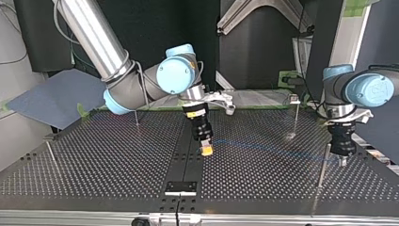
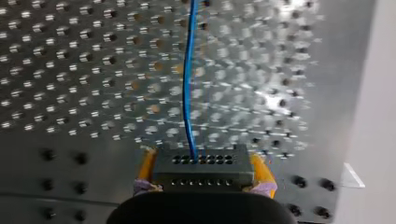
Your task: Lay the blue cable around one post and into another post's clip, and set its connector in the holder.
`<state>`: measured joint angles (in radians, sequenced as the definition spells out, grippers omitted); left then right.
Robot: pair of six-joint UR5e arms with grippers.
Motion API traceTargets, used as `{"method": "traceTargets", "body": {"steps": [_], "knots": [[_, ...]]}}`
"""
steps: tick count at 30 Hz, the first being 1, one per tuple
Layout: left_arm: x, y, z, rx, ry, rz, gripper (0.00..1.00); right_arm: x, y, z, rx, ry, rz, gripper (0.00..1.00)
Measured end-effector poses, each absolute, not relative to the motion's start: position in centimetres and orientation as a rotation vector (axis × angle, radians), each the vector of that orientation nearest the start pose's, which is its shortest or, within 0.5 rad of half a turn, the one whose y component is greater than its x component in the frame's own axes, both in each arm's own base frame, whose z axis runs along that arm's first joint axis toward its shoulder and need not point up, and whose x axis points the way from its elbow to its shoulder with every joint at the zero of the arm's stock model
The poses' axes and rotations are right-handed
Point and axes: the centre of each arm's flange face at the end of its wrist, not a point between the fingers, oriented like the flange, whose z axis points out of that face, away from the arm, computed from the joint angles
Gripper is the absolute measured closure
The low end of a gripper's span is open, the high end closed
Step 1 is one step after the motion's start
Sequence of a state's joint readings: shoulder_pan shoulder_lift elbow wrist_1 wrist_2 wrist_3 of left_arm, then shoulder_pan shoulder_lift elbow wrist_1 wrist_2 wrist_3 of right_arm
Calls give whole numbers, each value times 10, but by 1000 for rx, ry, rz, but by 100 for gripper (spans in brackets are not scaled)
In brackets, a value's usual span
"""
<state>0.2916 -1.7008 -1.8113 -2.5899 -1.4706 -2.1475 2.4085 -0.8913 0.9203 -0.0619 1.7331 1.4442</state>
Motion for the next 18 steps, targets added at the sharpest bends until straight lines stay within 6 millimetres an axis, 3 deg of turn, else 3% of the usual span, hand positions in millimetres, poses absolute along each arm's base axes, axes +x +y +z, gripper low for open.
{"method": "traceTargets", "body": {"steps": [2, 3, 5, 12, 14, 15, 17, 18], "knots": [[555, 17, 362, -506, 1303, -298, 65, 642, -423, 379, 1680, -688, 1611, 100], [554, 17, 362, -505, 1304, -295, 65, 641, -424, 376, 1684, -691, 1607, 100], [554, 16, 361, -504, 1308, -292, 47, 639, -426, 369, 1690, -697, 1598, 100], [553, 13, 359, -508, 1322, -295, 33, 631, -431, 347, 1709, -714, 1568, 100], [553, 12, 359, -505, 1323, -301, 18, 628, -434, 341, 1710, -723, 1562, 100], [554, 10, 359, -502, 1324, -307, 18, 626, -435, 339, 1709, -727, 1560, 100], [554, 7, 360, -491, 1322, -327, 1, 623, -438, 332, 1710, -737, 1554, 100], [555, 5, 360, -487, 1322, -339, 1, 621, -439, 329, 1710, -741, 1551, 100]]}}
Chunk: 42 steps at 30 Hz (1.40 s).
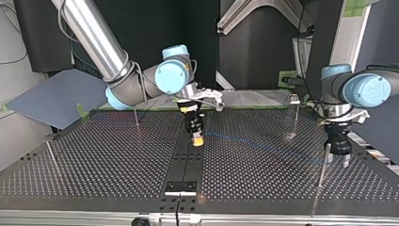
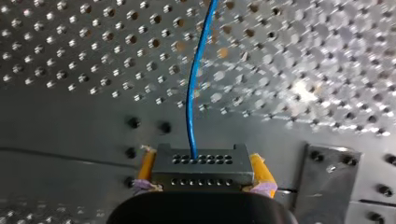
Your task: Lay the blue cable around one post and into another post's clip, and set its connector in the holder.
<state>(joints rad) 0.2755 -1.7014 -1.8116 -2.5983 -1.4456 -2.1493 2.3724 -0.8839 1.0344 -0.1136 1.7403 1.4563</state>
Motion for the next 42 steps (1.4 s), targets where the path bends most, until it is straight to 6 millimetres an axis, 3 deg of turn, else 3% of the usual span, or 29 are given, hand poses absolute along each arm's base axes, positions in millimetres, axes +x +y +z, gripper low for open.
{"method": "traceTargets", "body": {"steps": [12, 23, 42], "knots": [[553, 3, 356, -531, 1321, -353, 1, 595, -458, 289, 1673, -816, 1526, 100], [560, 2, 330, -547, 1361, -357, 1, 560, -481, 252, 1614, -887, 1468, 100], [562, -6, 329, -529, 1363, -376, 1, 491, -505, 193, 1463, -1052, 1337, 100]]}}
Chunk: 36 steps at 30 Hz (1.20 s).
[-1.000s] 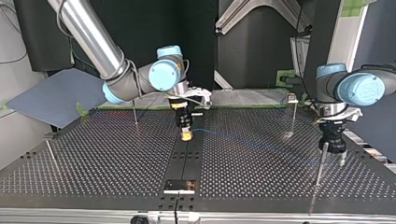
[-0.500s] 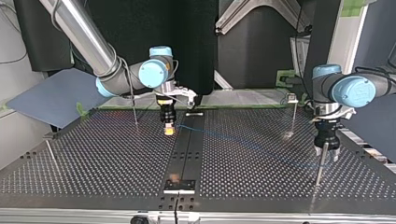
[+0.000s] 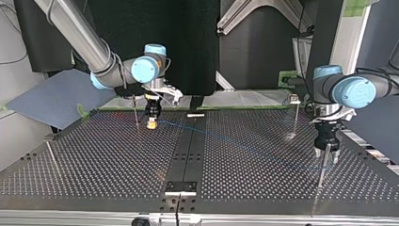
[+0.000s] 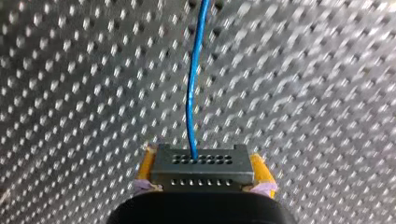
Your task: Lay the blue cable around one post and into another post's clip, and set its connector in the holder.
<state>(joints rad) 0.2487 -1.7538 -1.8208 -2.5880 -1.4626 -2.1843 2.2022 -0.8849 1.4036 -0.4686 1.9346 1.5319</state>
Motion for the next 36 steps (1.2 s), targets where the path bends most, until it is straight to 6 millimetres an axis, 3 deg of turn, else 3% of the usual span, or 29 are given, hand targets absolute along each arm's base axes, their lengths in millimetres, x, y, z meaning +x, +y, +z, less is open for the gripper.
{"method": "traceTargets", "body": {"steps": [7, 20, 36], "knots": [[562, -9, 329, -524, 1365, -381, 1, 457, -517, 170, 1411, -1106, 1306, 100], [562, -10, 329, -523, 1366, -382, 1, 376, -543, 129, 1321, -1194, 1266, 100], [562, -13, 328, -521, 1369, -384, 1, 319, -533, 89, 1233, -1269, 1217, 100]]}}
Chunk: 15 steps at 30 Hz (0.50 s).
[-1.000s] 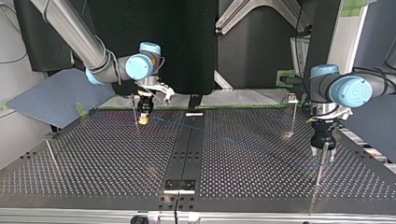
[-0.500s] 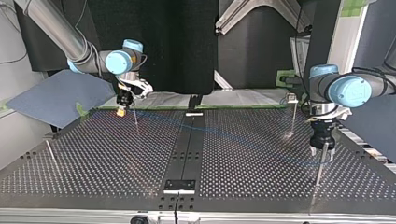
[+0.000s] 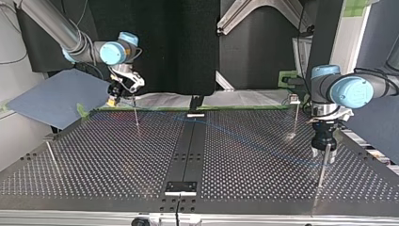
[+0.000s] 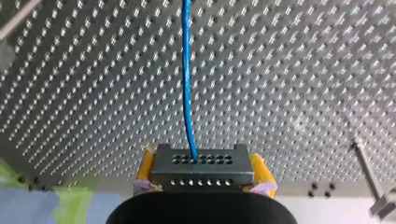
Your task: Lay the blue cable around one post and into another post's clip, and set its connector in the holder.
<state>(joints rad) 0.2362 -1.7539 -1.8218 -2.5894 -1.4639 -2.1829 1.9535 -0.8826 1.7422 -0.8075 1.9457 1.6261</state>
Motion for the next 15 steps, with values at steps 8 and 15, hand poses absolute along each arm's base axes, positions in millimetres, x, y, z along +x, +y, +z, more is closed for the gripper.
{"method": "traceTargets", "body": {"steps": [8, 15], "knots": [[562, -15, 328, -520, 1372, -387, 1, 288, -527, 67, 1209, -1300, 1206, 100], [561, -19, 328, -516, 1375, -393, 1, 262, -515, 28, 1230, -1338, 1169, 100]]}}
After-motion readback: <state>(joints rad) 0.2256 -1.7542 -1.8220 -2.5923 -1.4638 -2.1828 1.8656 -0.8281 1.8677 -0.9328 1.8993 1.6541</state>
